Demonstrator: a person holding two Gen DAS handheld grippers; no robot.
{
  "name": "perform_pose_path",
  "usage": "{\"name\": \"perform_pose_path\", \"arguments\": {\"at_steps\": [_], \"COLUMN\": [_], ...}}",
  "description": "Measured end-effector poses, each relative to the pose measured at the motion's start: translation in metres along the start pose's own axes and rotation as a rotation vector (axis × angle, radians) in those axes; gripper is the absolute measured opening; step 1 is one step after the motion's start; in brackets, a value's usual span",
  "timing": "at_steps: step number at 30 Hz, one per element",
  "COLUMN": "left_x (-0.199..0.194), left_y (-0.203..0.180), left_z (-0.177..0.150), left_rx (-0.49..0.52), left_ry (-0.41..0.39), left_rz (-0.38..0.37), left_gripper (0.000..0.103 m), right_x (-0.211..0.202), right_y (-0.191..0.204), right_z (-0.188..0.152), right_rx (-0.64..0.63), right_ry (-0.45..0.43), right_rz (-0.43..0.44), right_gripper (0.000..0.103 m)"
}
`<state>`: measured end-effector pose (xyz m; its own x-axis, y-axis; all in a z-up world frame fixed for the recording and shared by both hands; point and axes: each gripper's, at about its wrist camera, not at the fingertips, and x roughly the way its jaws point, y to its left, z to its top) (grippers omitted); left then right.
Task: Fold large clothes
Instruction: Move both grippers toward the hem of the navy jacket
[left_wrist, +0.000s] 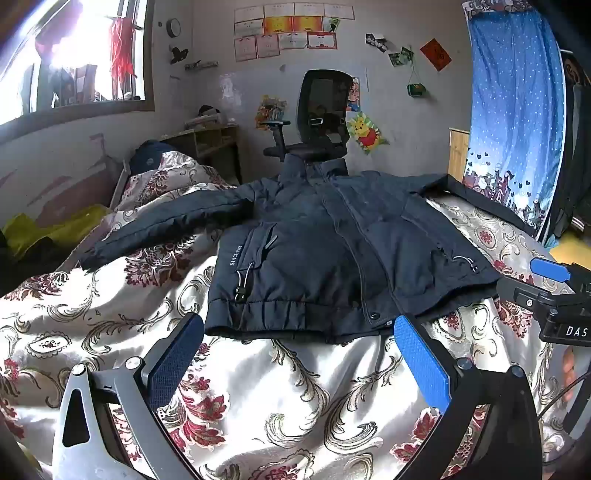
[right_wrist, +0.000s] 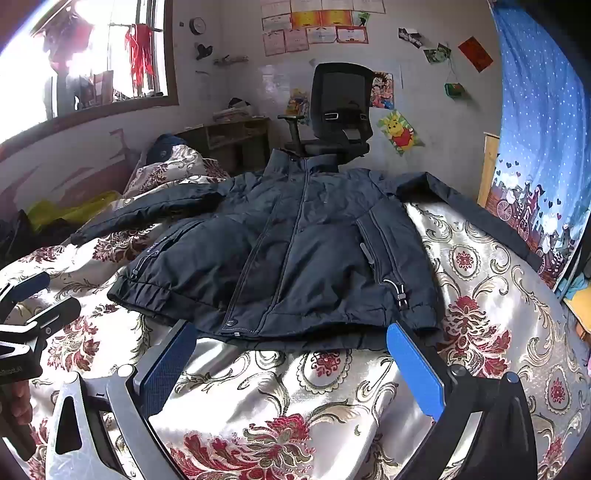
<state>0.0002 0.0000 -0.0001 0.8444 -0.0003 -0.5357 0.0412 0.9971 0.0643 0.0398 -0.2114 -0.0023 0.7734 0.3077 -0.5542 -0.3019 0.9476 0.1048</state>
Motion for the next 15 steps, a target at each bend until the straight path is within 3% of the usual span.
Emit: {"name": "perform_pose_path", "arguments": {"at_steps": [6,15], "left_x": [0.002,0.020], "left_y": [0.000,0.008], "left_z": [0.000,-0.003], "left_rx": [-0.001,-0.039], "left_ry": [0.011,0.104], "left_rz": [0.006,0.040], "left_gripper": [0.101,0.101], "right_x": [0.001,0.010], "right_y": [0.000,-0.008], "right_z": [0.001,-0.005], "right_rx": [0.001,0.024], "right_ry": [0.002,0.034], "right_rz": [0.000,-0.010], "right_gripper": [0.103,0.103]}}
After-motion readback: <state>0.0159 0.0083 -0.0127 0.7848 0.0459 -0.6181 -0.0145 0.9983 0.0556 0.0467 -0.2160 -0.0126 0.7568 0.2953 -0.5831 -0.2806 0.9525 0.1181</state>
